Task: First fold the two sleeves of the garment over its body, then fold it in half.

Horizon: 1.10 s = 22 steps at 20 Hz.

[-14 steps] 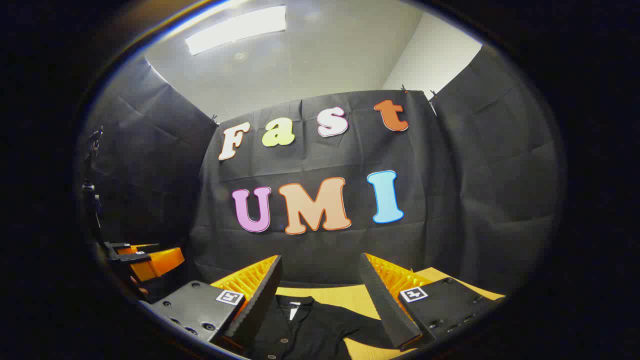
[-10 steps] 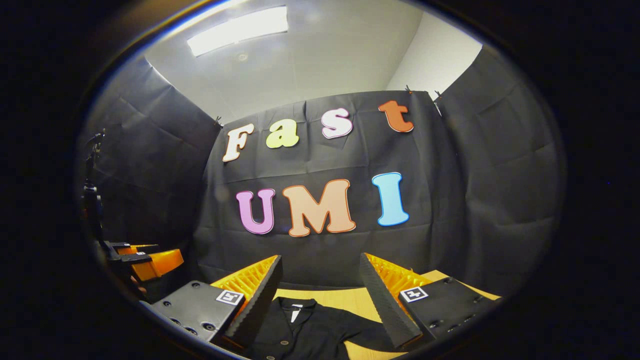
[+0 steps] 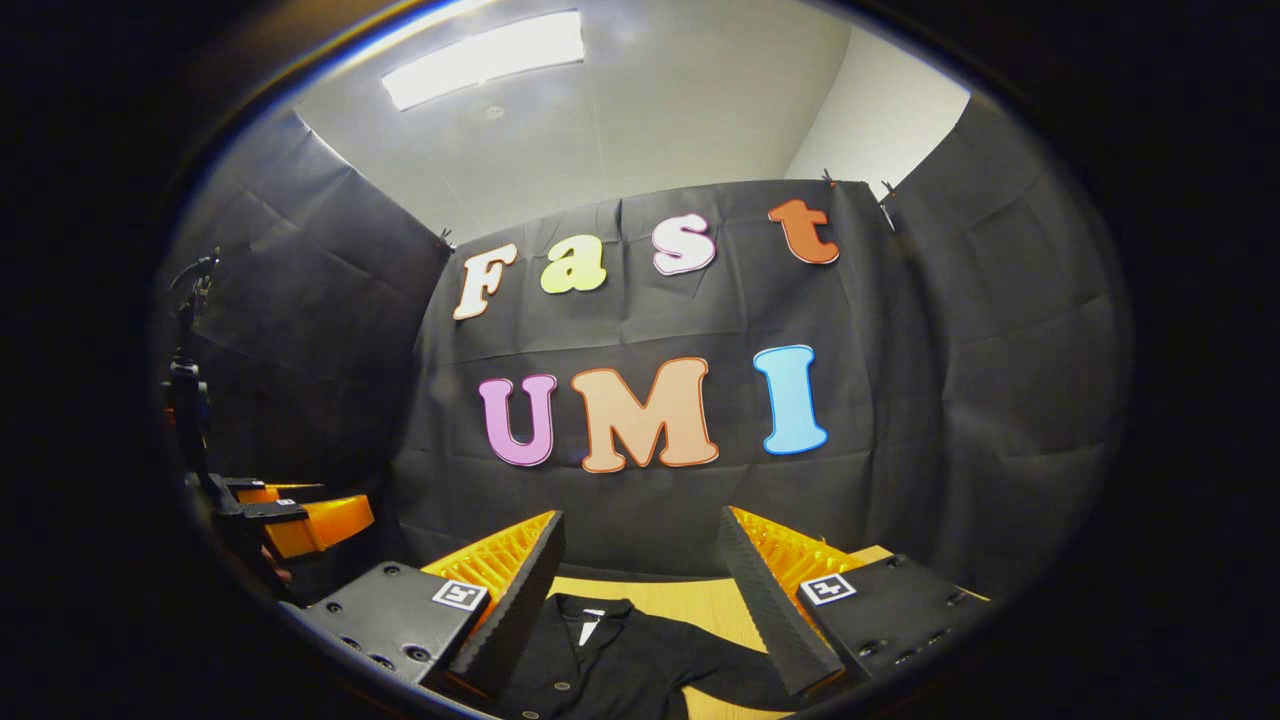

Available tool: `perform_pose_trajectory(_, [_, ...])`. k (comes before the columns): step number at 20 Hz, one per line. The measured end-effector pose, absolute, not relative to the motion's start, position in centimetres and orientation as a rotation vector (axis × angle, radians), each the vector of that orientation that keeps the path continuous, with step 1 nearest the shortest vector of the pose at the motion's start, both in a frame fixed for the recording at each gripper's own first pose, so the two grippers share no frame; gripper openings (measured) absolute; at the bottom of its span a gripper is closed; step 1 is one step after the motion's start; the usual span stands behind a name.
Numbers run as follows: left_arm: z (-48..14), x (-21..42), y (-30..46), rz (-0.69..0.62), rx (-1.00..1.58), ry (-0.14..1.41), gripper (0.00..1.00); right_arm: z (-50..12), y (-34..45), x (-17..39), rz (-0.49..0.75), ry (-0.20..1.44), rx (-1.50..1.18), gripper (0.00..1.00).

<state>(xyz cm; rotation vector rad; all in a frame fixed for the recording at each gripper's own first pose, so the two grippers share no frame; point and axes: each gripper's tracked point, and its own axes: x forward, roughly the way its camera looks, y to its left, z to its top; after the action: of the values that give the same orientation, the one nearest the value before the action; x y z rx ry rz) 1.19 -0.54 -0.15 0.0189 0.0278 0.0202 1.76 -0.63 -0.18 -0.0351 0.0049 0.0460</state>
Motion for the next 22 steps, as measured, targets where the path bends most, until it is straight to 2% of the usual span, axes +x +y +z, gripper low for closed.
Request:
perform_pose_trajectory(11, [-1.7, 1.3, 2.4, 0.054, 0.017, 0.055, 0.92, -2.0, 0.2, 1.6, 0.039, 0.032, -0.057, 0.94])
perform_pose_trajectory(12, [-1.6, 1.3, 2.5, 0.052, 0.022, 0.053, 0.92, -1.9, 0.6, 1.7, 0.041, 0.028, -0.055, 0.97])
perform_pose_trajectory(14, [-1.6, 1.3, 2.8, 0.045, 0.03, 0.05, 0.92, -1.8, 0.9, 1.7, 0.04, 0.019, -0.065, 0.94])
perform_pose_trajectory(21, [-1.9, 0.9, 3.4, 0.021, 0.033, 0.051, 0.93, -2.6, 2.9, 1.5, 0.046, 0.026, -0.068, 0.97])
perform_pose_trajectory(22, [-1.9, 1.0, 3.3, 0.013, 0.036, 0.052, 0.92, -2.6, 3.0, 1.7, 0.047, 0.026, -0.075, 0.94])
